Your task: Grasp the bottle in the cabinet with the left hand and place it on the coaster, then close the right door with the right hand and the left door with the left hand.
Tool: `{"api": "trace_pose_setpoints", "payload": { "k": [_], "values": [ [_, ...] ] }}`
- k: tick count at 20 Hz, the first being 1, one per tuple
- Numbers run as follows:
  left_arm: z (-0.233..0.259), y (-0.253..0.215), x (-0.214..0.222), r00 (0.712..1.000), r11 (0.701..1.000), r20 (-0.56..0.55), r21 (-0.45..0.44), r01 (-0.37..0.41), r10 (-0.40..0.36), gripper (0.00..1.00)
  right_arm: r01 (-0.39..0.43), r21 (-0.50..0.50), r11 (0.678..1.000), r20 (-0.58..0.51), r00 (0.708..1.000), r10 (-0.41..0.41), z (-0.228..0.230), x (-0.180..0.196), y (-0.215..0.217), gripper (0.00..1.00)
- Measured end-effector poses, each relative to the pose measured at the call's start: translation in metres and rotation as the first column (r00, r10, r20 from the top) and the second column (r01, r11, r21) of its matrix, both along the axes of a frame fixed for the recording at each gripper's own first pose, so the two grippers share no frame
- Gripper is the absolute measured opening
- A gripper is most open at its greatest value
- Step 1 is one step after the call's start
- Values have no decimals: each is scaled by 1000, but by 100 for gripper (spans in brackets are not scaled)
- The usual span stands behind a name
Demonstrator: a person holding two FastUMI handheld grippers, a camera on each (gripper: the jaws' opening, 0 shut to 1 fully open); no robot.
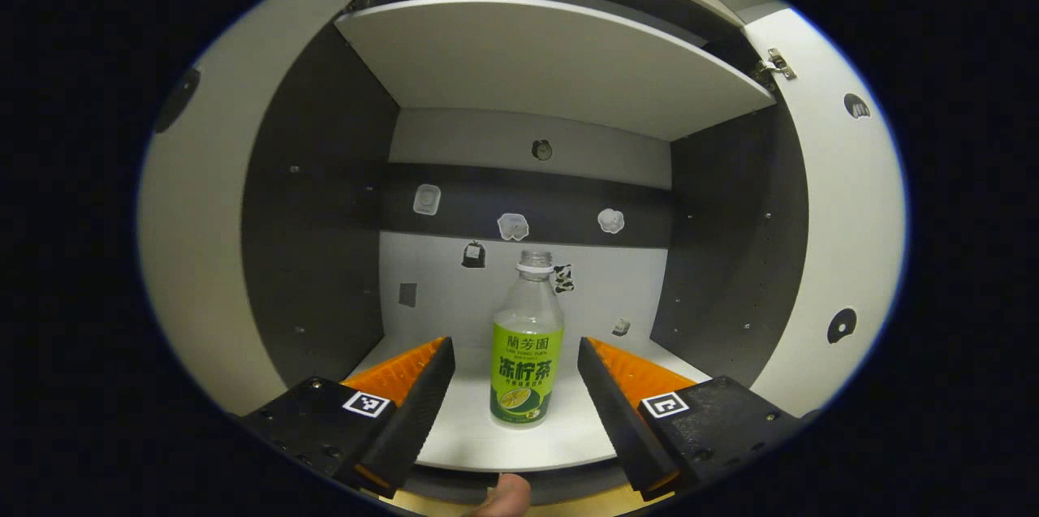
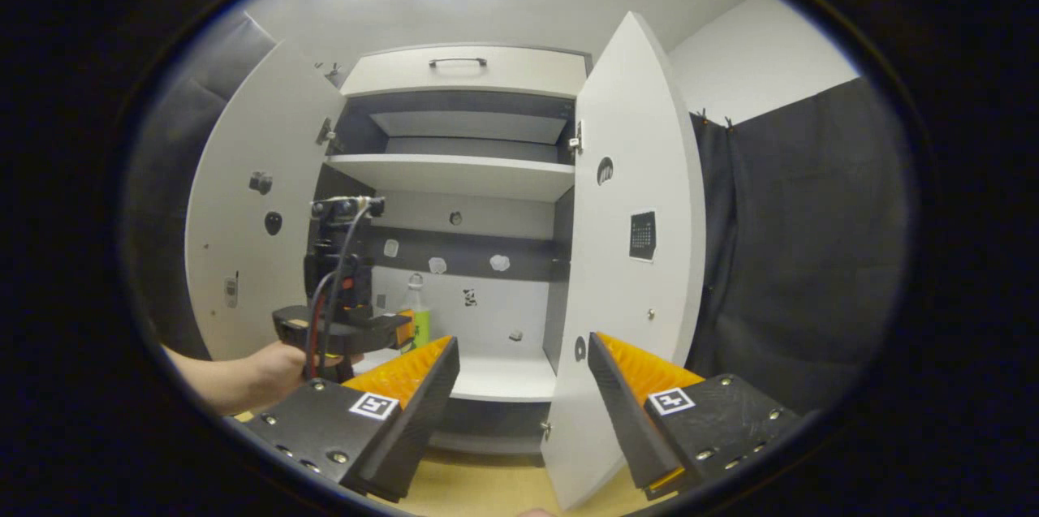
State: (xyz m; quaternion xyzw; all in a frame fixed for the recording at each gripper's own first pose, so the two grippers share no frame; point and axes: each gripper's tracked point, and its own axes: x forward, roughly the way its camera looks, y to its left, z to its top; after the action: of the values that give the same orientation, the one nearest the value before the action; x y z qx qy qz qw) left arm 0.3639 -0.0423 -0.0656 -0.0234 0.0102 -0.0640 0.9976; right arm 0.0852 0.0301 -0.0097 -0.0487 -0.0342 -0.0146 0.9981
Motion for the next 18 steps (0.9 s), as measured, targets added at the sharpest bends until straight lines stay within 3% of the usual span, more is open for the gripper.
{"api": "trace_pose_setpoints", "payload": {
  "k": [5, 10, 11, 13, 18],
  "values": [
    [-13, -7, 39, 1000, 1000, -22, 11, 1, -1, 96, 10, -40, 999, -13, 1000, -10, -10, -7, -8, 96],
    [-31, 0, 74, 997, 998, -68, 66, -16, 20, 97, 54, 108, 993, -63, 997, -47, -22, -23, -27, 96],
    [-33, -3, 71, 996, 998, -91, 70, 2, 4, 95, 67, 113, 991, -77, 995, -58, -25, -27, -31, 94],
    [-28, 2, 61, 996, 998, -88, 66, -1, 7, 80, 81, 100, 992, -85, 994, -72, -26, -36, -39, 96],
    [-4, 1, 2, 998, 999, -65, 24, 23, -22, 79, 58, 125, 991, -71, 996, -49, -23, -67, -46, 96]
  ]
}}
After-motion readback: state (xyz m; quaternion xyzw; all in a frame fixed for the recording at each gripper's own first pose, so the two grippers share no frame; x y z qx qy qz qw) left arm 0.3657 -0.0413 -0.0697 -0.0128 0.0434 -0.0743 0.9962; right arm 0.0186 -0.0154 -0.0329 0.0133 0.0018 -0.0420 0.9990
